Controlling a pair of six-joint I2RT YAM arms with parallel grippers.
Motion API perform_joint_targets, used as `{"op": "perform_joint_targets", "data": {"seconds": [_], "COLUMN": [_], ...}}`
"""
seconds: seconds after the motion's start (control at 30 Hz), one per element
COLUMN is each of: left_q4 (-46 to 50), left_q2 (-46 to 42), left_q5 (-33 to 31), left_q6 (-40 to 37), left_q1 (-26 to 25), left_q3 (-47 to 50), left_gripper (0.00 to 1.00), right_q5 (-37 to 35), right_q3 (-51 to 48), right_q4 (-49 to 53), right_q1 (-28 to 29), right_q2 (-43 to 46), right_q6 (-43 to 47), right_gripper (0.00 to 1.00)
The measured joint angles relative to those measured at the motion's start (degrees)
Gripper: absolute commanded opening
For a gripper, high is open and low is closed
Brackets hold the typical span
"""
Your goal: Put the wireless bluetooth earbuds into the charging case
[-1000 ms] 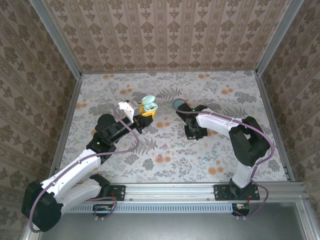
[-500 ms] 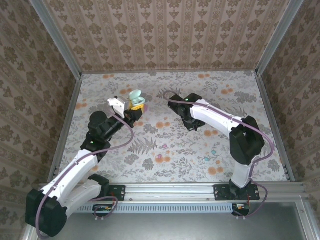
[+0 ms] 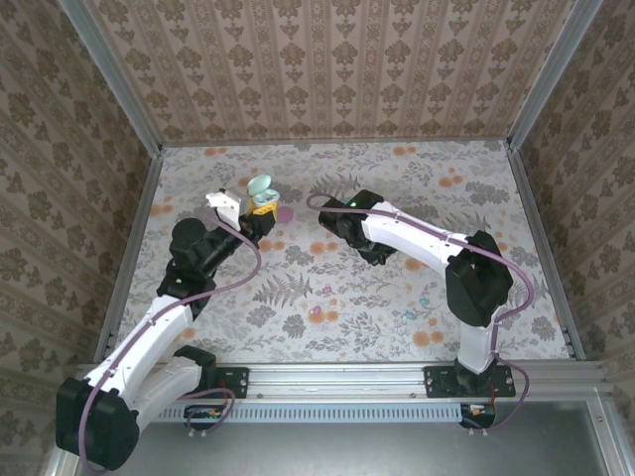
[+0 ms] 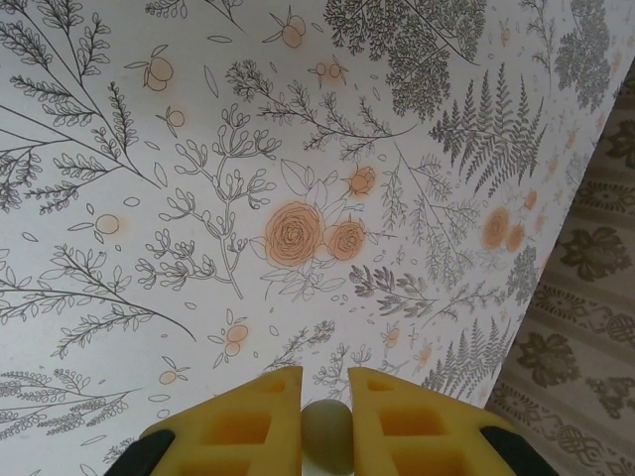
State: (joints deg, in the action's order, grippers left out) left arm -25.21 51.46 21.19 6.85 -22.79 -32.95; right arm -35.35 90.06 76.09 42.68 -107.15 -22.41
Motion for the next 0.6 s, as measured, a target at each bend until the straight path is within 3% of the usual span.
{"op": "perform_joint_targets", "data": {"seconds": [0.33, 0.6], "left_q4": [-0.11, -0.98], "left_q2": [0.9, 7.54], "left_q5": [2.01, 5.9], "left_q6": [1.51, 1.46], "left_q1": [-0.7, -8.76], "left_q3": [0.28, -1.99], "left_gripper": [0.34, 0.34], "right_q5": [6.03, 15.91], "right_q3": [0.0, 3.65], "right_q4": [-0.81, -7.06], "right_q1": [-1.66, -2.14], "right_q2": [12.02, 26.03], "right_q6": [-0.22, 2.38], "right_gripper": [0.18, 0.17]}}
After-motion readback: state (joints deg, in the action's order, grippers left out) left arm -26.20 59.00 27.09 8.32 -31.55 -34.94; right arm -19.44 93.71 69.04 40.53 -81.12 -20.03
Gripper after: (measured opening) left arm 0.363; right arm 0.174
